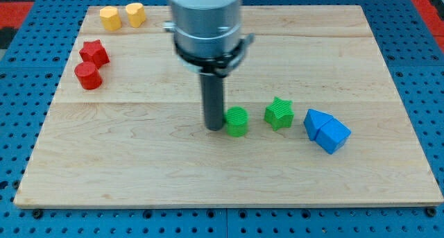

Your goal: Nudge the yellow heart up a bit

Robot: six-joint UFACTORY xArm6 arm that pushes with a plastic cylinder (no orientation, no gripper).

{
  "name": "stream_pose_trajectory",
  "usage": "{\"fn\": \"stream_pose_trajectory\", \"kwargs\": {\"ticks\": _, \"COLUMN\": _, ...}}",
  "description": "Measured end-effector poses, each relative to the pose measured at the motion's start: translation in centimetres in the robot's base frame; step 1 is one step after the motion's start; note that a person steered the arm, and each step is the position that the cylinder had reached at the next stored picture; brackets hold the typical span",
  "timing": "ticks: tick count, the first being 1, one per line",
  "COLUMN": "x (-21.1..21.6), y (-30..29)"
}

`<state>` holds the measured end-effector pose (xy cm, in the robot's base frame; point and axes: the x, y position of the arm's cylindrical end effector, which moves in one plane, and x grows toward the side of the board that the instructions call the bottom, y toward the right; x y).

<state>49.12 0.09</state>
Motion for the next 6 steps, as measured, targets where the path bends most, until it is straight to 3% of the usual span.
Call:
{"fn": "stream_pose_trajectory", "kwargs": {"ticks": 2, "x": 0.0, "y": 7.6}}
{"fn": "stream_pose_trajectory", "kwargs": {"ticks": 3, "x": -0.2, "y": 3.0}}
{"fn": "stream_pose_trajectory", "kwargs": {"ticks": 4, "x": -4.4, "y": -3.6}}
{"fn": "stream_pose_trajectory", "kwargs": {"ticks": 6, "x": -15.1, "y": -5.0}}
